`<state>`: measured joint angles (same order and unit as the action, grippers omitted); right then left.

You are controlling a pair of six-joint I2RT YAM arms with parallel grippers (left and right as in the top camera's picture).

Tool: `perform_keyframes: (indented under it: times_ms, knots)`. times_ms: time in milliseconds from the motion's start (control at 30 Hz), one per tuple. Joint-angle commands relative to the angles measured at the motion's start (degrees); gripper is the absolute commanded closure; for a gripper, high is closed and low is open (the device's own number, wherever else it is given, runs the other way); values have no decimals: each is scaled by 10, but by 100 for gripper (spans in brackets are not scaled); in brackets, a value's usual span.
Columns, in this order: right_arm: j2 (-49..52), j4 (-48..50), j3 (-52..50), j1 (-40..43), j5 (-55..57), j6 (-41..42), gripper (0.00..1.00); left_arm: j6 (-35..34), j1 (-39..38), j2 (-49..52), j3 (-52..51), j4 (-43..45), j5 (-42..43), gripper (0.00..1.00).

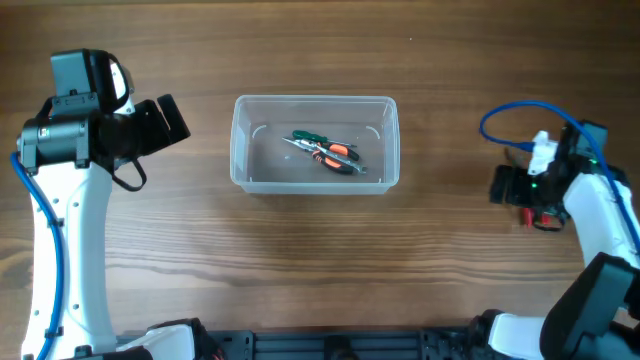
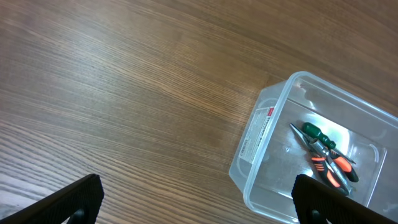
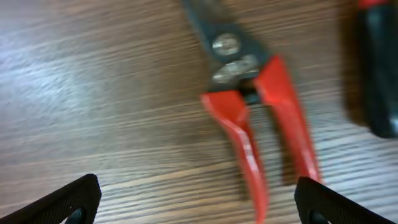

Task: Pack container
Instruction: 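Grasp the red-handled pruning shears with the right gripper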

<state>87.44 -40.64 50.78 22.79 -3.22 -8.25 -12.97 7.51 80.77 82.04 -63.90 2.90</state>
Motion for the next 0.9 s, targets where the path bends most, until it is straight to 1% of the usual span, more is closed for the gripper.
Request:
perform_keyframes:
  times_ms: [0, 267, 500, 600, 633, 700, 733, 867]
  knots:
    - [9, 7, 17, 18, -16, -8, 0, -13, -2, 0, 0, 0, 7, 0]
    - [85, 28, 17, 18, -31, -8, 0, -15, -2, 0, 0, 0, 7, 0]
    - [125, 57, 17, 18, -46, -8, 1, -15, -2, 0, 0, 0, 7, 0]
    - [133, 63, 17, 18, -46, -8, 7, -24, -2, 0, 0, 0, 7, 0]
    - [135, 64, 17, 18, -46, -8, 12, -26, -2, 0, 0, 0, 7, 0]
    - [135, 68, 17, 18, -46, -6, 26, -25, -2, 0, 0, 0, 7, 0]
    - [135, 68, 17, 18, -46, -6, 32, -26, -2, 0, 0, 0, 7, 0]
    - [135, 68, 17, 18, -46, -6, 40, -26, -2, 0, 0, 0, 7, 0]
